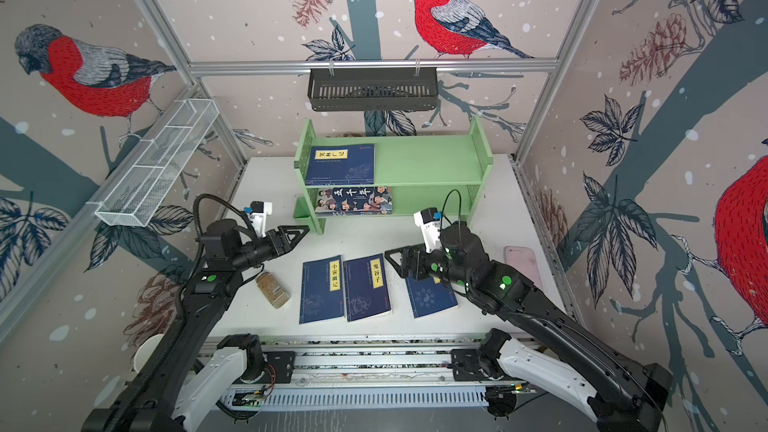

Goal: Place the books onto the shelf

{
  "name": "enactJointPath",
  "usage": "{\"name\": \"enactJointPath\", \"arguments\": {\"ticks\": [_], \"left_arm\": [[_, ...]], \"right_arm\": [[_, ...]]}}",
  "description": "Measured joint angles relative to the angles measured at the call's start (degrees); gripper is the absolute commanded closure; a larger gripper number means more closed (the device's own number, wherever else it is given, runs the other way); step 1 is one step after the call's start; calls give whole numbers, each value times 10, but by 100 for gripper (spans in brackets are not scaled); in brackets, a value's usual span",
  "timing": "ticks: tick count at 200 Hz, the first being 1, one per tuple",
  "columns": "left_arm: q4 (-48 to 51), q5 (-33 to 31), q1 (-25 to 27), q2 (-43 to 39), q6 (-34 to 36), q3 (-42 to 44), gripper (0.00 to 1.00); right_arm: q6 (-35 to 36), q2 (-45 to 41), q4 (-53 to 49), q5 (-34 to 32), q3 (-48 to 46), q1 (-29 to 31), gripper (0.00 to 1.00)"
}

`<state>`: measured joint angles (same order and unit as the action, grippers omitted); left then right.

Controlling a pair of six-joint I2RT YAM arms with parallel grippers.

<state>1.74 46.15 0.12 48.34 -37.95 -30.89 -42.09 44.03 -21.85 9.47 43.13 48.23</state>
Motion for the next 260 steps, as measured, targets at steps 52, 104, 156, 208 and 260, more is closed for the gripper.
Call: {"name": "enactJointPath", "arguments": {"ticks": [52, 104, 156, 208, 260], "left_arm": [[-60, 17, 3, 17, -51, 31, 34], [-70, 16, 58, 43, -35, 29, 35], [-70, 16, 132, 103, -10, -5, 35], [-91, 14, 221, 178, 5, -38, 39], [-161, 15, 285, 278, 4, -63, 43]], "right_arm": [[-89, 0, -29, -99, -106, -36, 7], [-80, 72, -41, -111, -138, -160, 7], [-55, 86, -19, -80, -188, -235, 8], [-32, 125, 0, 5, -197, -251, 19], [-27, 124, 5, 57, -199, -251, 32]]}}
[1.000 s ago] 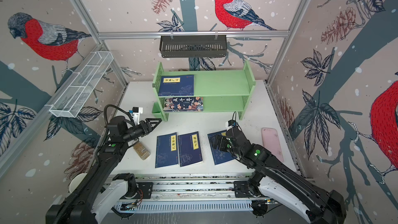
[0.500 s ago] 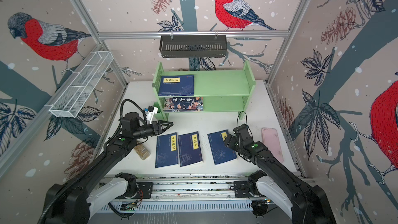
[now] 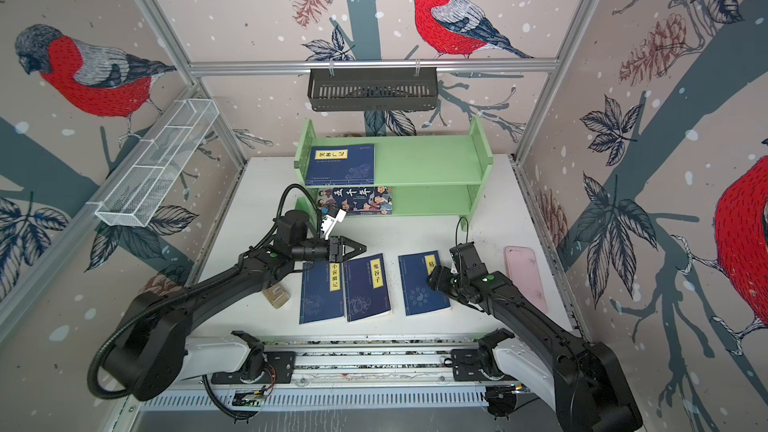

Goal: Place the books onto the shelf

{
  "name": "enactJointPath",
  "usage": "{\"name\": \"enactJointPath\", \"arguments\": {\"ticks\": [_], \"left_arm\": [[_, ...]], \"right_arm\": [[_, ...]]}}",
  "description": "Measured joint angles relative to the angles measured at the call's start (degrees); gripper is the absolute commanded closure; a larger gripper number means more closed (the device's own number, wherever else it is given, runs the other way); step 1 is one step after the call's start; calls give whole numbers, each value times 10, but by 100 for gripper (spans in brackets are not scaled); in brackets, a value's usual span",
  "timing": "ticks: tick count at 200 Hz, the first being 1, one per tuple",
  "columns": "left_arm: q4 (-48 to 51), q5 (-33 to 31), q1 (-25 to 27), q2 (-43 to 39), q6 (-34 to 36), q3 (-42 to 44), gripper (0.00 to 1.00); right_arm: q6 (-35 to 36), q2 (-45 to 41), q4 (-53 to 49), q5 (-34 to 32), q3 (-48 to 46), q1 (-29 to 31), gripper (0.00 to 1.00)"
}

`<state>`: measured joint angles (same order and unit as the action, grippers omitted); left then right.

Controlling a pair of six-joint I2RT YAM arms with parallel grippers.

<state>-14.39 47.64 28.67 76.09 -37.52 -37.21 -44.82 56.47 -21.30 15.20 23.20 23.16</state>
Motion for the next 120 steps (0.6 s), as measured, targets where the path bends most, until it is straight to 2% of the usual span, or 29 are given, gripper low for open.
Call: {"name": "enactJointPath", "arguments": {"ticks": [31, 60, 100, 120], "left_arm": [[-50, 1, 11, 58, -23, 0, 46], [-93, 1, 28, 85, -42, 4, 46], [-115, -4, 62, 87, -42, 24, 46], [-115, -8, 64, 76, -36, 24, 45]], "right_arm": [[0, 2, 20, 35, -16, 0, 41], [3, 15, 30, 54, -24, -1, 56], [13, 14, 43, 68, -36, -4, 69], [13, 11, 53, 75, -41, -10, 80]]}}
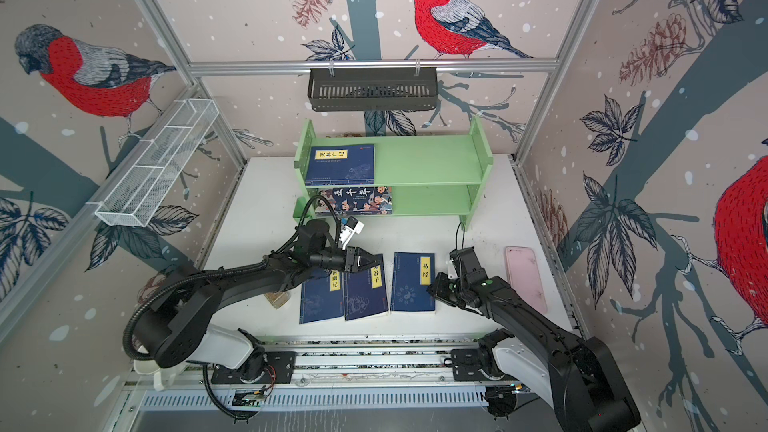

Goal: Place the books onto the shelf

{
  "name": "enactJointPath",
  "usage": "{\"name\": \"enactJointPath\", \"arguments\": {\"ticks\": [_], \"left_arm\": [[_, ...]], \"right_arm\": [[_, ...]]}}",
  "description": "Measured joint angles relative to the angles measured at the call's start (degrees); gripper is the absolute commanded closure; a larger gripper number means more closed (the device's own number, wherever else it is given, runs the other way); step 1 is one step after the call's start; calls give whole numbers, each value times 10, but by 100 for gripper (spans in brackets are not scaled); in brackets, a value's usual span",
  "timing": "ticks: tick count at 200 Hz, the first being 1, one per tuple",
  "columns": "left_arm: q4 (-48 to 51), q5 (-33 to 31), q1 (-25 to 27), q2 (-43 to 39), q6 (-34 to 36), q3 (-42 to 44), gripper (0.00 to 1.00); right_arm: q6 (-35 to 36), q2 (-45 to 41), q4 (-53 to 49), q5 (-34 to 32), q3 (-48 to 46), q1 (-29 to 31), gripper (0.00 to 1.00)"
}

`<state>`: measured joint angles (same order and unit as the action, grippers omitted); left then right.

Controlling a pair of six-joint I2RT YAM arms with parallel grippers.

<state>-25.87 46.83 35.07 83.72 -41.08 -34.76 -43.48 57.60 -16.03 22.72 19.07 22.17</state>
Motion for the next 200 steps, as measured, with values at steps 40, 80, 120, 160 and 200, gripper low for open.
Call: {"name": "enactJointPath", "arguments": {"ticks": [40, 80, 120, 160, 200], "left_arm": [[16, -7, 0, -29, 26, 0, 43], [40, -9, -10, -53, 52, 2, 42], [54, -21, -20, -57, 60, 11, 42], [55, -21, -24, -59, 60, 12, 41], [53, -16, -44, -66, 60, 14, 34]], "right_arm": [[2, -7, 20, 30, -9, -21, 98], [16, -19, 30, 70, -11, -43, 100], [22, -42, 28, 97, -7, -61, 100], [31, -47, 28, 138, -11, -93, 100], [35, -54, 27, 183, -1, -119, 100]]}}
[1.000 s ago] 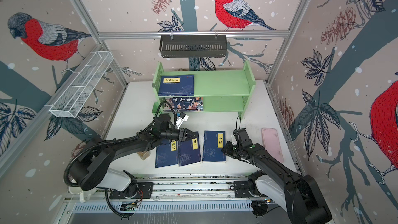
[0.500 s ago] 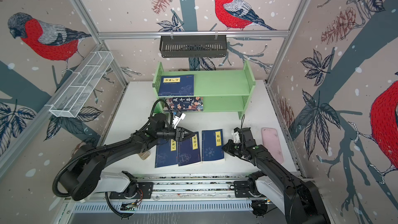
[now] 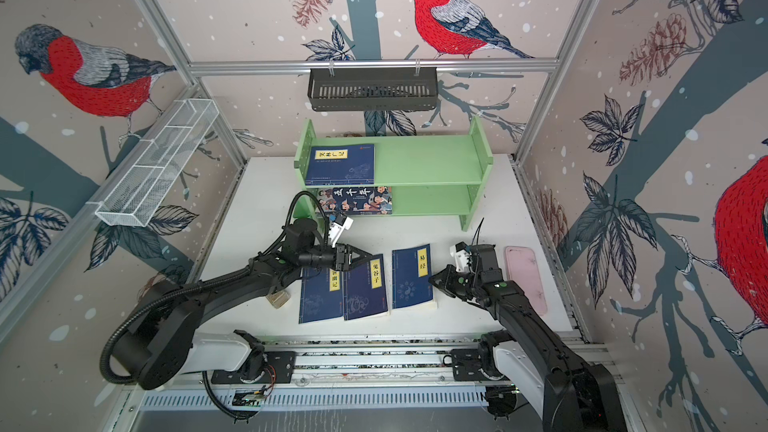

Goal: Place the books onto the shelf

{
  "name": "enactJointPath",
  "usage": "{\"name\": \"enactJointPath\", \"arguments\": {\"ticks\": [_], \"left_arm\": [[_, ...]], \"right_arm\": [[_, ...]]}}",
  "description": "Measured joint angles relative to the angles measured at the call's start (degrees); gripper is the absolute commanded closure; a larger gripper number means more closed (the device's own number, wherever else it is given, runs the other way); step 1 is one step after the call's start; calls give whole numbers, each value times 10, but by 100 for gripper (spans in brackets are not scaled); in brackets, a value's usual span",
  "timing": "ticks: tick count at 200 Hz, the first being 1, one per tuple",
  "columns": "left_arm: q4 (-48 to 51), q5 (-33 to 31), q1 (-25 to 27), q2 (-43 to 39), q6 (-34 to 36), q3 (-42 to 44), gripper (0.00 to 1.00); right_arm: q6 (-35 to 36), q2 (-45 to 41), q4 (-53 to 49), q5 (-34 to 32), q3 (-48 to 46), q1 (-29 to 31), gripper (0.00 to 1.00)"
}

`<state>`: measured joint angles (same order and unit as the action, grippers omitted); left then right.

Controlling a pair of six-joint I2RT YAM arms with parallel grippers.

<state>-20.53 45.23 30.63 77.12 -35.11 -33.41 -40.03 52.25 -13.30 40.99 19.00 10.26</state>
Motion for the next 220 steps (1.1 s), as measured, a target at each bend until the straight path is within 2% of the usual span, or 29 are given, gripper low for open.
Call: {"name": "enactJointPath", "arguments": {"ticks": [31, 110, 147, 181, 220], "left_arm": [[-2, 11, -15, -14, 0, 1, 30], [-15, 27, -16, -20, -24, 29, 17], [-37, 30, -17, -20, -40, 42, 10], [-68, 45, -17, -12, -72, 61, 7], [-152, 73, -17, 6, -153, 67, 4]], "right_arm": [[8, -13, 0, 31, 15, -15, 100], [9, -34, -1, 97, 59, -22, 100], [-21, -58, 17, 135, 69, -21, 100], [-53, -77, 46, 160, 83, -16, 100], [-84, -89, 77, 168, 89, 10, 100]]}}
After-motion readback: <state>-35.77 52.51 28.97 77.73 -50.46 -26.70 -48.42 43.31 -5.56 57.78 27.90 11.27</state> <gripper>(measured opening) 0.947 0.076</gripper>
